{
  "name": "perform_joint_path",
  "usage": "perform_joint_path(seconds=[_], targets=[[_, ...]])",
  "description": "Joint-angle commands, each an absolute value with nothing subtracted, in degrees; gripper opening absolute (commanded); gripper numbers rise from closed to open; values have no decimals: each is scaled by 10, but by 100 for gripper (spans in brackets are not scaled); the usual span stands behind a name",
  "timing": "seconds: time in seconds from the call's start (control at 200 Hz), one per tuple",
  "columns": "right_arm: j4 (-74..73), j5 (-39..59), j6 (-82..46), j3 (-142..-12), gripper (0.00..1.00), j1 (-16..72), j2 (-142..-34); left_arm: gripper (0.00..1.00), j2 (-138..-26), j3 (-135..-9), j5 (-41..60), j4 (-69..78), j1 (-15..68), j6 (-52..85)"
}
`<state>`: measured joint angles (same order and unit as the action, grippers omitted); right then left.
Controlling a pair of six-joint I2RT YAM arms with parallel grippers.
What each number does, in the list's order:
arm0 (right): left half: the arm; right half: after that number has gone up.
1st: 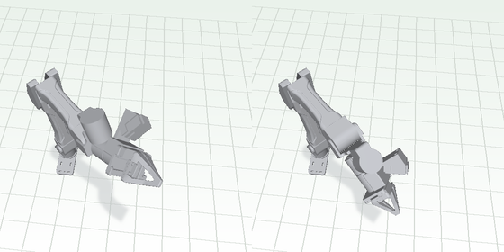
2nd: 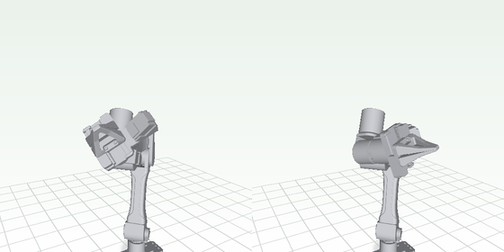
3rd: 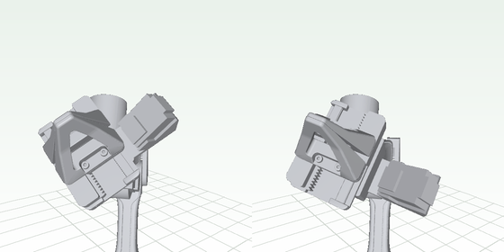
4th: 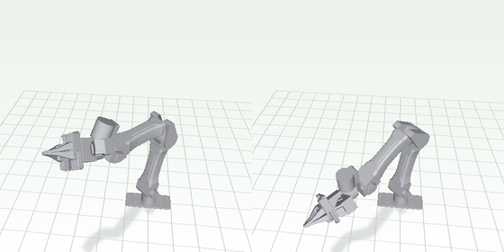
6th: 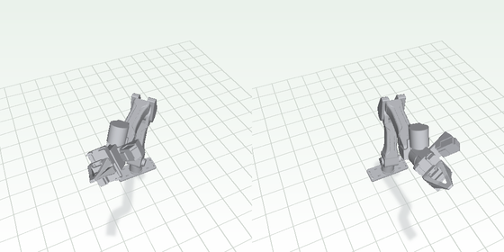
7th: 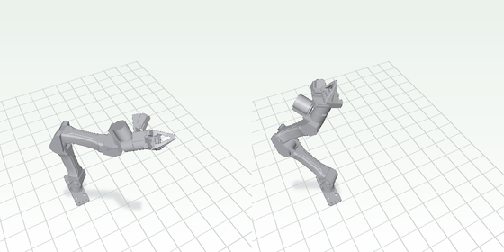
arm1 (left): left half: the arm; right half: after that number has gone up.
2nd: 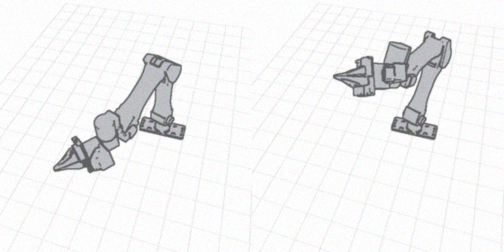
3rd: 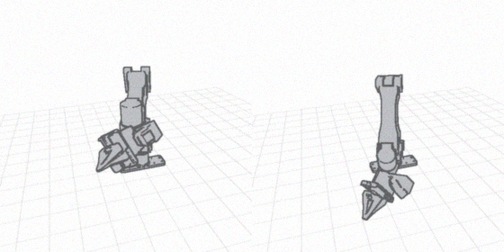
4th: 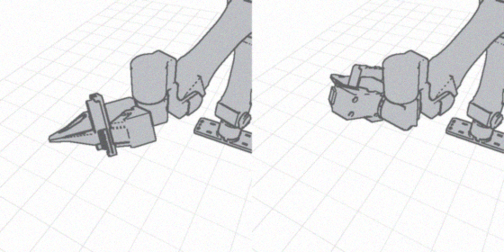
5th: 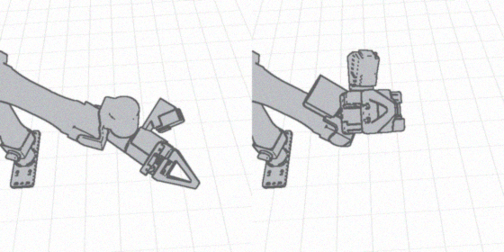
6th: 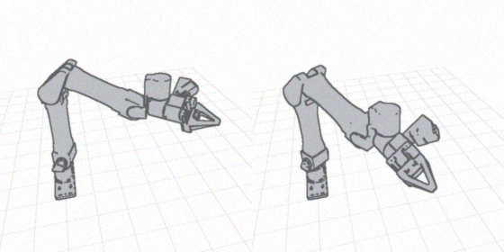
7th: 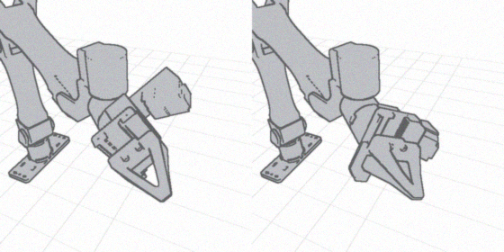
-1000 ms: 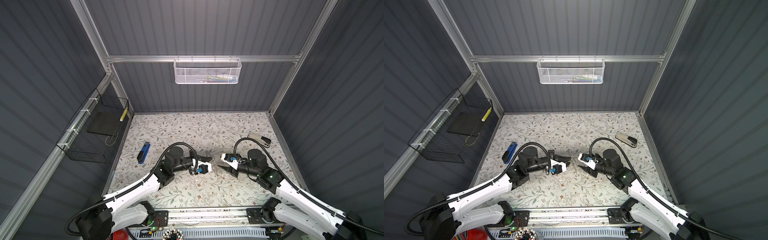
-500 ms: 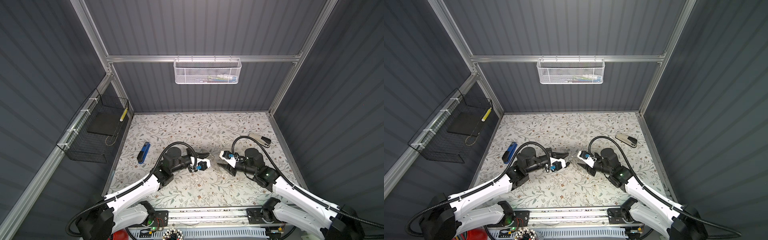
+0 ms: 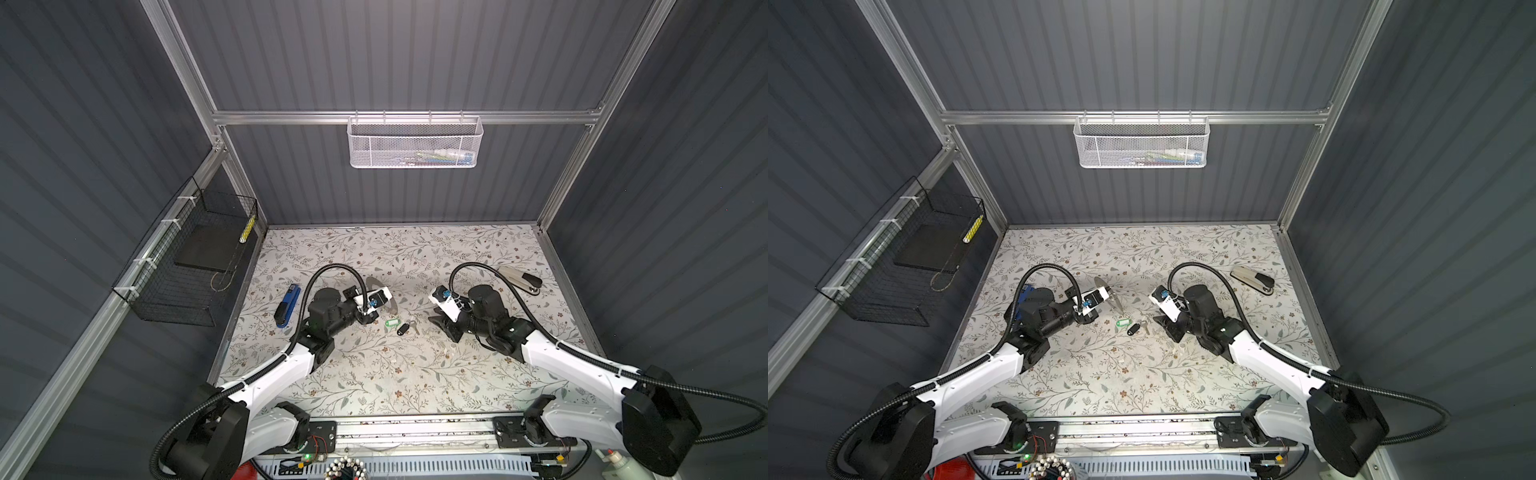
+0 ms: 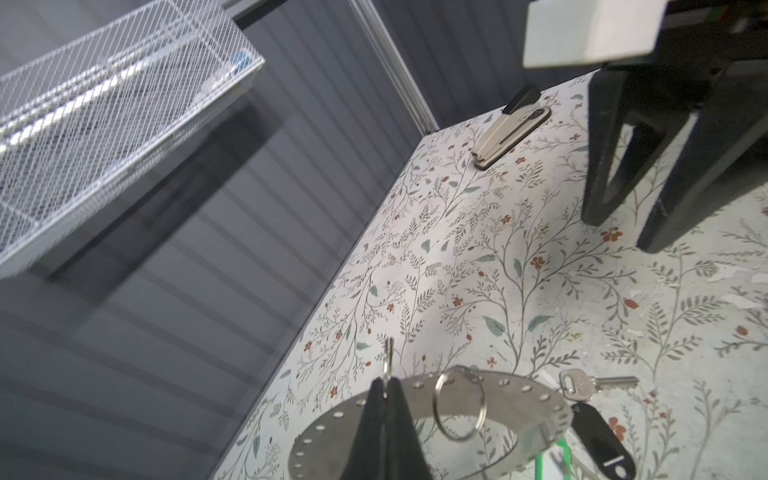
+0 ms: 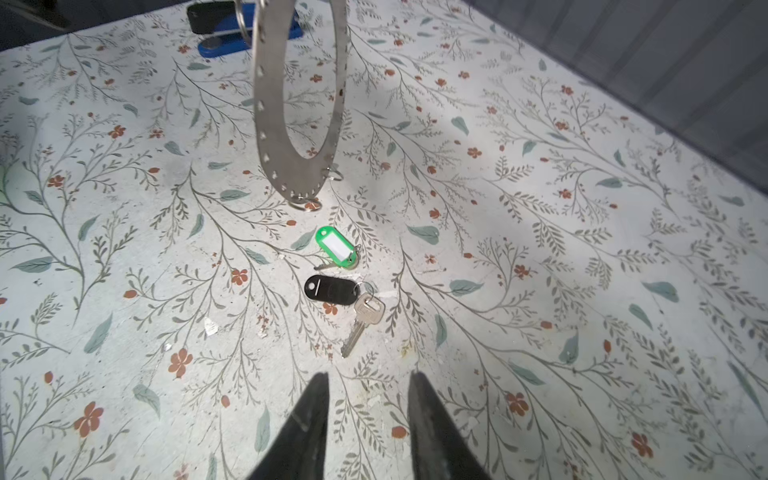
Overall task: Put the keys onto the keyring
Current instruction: 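Release the plate with the right gripper and swing it toward the keys, then lower the right gripper over the black-tagged key on the table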
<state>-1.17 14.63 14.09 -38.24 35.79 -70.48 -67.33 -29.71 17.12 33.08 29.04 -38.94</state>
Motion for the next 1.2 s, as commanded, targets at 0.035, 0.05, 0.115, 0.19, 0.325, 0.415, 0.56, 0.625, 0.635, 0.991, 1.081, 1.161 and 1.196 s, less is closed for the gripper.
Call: perform_joint_path(seconds=[0.035, 0.05, 0.115, 0.19, 0.325, 0.415, 0.56, 0.625, 0.635, 0.991, 1.081, 1.161, 1.196], targets=[[40, 119, 158, -436, 31, 369, -766, 0, -689, -296, 185, 382, 274, -339], [43, 118, 162, -442, 31, 370, -775, 0, -691, -293, 185, 390, 271, -334], [48, 112, 190, -463, 29, 377, -808, 0, -698, -292, 173, 405, 257, -317], [45, 136, 262, -475, 29, 380, -839, 0, -704, -314, 132, 362, 251, -316], [56, 126, 369, -511, 29, 380, -900, 0, -697, -310, 83, 381, 232, -290], [97, 125, 428, -553, 28, 380, -950, 0, -689, -305, 68, 391, 223, -276], [142, 135, 506, -605, 27, 379, -1007, 0, -682, -302, 52, 387, 220, -279], [154, 135, 529, -621, 27, 379, -1025, 0, -680, -301, 49, 385, 220, -282], [158, 135, 534, -624, 27, 379, -1028, 0, -680, -301, 49, 385, 220, -282], [208, 139, 590, -698, 27, 375, -1093, 0, -684, -300, 55, 388, 220, -283], [220, 149, 598, -713, 28, 375, -1108, 0, -686, -300, 55, 388, 220, -284], [236, 156, 605, -720, 29, 374, -1114, 0, -687, -300, 55, 390, 220, -284], [237, 157, 607, -721, 29, 375, -1116, 0, -687, -300, 56, 392, 220, -284]])
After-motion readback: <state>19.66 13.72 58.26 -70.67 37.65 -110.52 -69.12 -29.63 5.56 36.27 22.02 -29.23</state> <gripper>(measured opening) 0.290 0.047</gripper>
